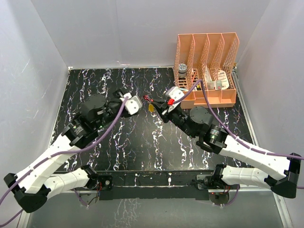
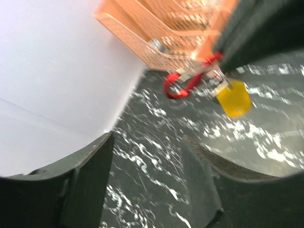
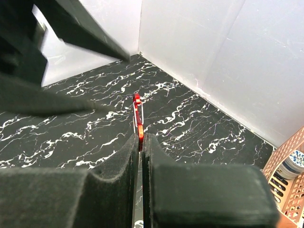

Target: Remove the keys from the keyring

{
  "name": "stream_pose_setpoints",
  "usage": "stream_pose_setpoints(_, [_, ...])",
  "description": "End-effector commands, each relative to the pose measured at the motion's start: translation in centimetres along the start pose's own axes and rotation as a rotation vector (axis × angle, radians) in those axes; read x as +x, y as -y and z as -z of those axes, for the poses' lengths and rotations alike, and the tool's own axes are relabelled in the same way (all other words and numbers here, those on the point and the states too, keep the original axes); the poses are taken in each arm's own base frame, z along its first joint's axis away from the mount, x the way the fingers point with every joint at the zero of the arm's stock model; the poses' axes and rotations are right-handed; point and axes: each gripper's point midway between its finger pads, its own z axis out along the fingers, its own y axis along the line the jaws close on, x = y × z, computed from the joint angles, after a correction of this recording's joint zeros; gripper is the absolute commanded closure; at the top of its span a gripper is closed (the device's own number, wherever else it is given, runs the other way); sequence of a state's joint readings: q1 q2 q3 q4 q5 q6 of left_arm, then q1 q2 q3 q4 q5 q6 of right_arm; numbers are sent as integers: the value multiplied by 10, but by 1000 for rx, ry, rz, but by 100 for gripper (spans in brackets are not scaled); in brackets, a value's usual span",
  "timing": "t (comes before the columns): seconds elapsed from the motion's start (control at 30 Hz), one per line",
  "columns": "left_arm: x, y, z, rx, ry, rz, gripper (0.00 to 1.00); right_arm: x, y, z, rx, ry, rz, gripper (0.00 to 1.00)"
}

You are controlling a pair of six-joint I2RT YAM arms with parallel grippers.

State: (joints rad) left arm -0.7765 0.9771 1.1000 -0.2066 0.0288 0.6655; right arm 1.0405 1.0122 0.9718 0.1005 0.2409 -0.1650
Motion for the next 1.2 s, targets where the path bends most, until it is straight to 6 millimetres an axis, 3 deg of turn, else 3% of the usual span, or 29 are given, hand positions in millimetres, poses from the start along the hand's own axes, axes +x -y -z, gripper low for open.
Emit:
stream_pose_setpoints(0.0, [-63, -54, 23, -210, 216, -19, 53, -38, 10, 1, 46, 102, -53, 100])
stream_pose_setpoints(0.07, [-65, -64, 22, -254, 213, 49, 63, -39, 11, 2, 52, 108, -57, 100])
stream_pose_setpoints(0.13, [-71, -70, 23, -292, 251, 142, 66, -40, 12, 2, 57, 113, -61, 100])
stream_pose_setpoints(0.2, [-84, -64, 23, -261, 337, 178, 63, -41, 13, 2, 64, 119, -65, 100])
stream_pose_setpoints(0.43, [-100, -52, 23, -198, 457, 392, 60, -44, 14, 2, 69, 136, -66, 100])
stream_pose_setpoints(0.53, [-110, -54, 28, -181, 485, 563, 50, -40, 14, 0, 73, 130, -53, 100])
stream_pose_setpoints(0.73, [-103, -62, 31, -224, 416, 891, 45, -38, 15, -2, 81, 130, -43, 100])
stream_pose_setpoints(0.9, [-96, -54, 27, -208, 363, 1089, 44, -41, 17, 0, 86, 141, -39, 100])
stream_pose_setpoints(1.07, [-82, -44, 19, -215, 347, 1223, 56, -44, 21, 3, 101, 167, -19, 100])
stream_pose_setpoints(1.17, [-85, -40, 17, -190, 378, 1258, 55, -52, 25, 6, 116, 196, -8, 100])
